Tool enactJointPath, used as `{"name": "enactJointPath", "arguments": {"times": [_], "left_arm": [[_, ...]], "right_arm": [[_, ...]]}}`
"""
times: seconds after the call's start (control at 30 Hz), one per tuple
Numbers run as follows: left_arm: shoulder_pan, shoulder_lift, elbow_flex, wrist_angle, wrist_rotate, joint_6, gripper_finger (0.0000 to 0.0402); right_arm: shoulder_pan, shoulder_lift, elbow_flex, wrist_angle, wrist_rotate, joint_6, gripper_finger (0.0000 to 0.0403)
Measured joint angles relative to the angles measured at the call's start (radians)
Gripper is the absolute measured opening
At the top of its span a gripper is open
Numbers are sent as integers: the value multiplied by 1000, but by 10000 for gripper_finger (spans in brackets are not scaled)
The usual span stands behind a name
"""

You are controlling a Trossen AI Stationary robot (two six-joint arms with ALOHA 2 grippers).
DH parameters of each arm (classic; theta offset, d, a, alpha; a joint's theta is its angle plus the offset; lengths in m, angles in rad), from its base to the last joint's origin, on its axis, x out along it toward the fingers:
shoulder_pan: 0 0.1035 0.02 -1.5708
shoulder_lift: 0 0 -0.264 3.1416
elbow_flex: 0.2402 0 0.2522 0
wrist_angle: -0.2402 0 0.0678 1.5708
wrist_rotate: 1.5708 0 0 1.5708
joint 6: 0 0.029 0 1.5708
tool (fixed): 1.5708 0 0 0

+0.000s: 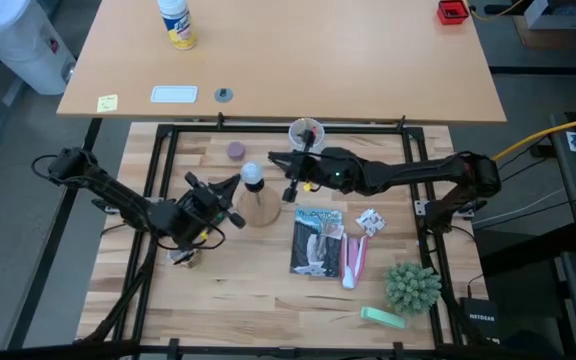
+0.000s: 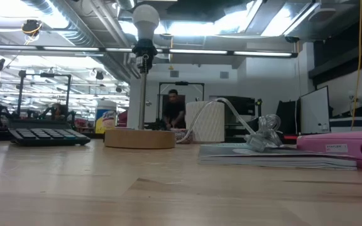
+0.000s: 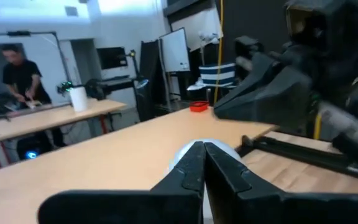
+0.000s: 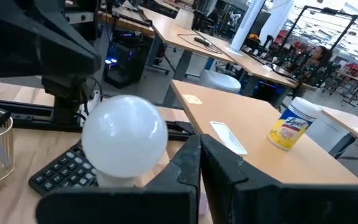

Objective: Screw lightbulb
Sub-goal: Remove the lightbulb from the lamp

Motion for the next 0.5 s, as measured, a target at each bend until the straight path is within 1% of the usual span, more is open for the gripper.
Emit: {"name": "enactJointPath", "arguments": {"times": [0.17, 0.27, 0.33, 0.43, 0.5], "left_arm": [[19, -2, 0, 93, -45, 123, 1], [34, -2, 0, 109, -60, 173, 1], [44, -2, 0, 105, -60, 180, 1], [57, -2, 0, 104, -61, 183, 1], [63, -2, 0, 102, -61, 189, 1]], "right_arm": [[16, -82, 0, -116, 0, 53, 17], [42, -132, 0, -237, -1, 65, 17], [63, -161, 0, -318, -2, 87, 17], [87, -192, 0, -436, -9, 162, 17], [96, -203, -25, -443, -32, 216, 17]]}}
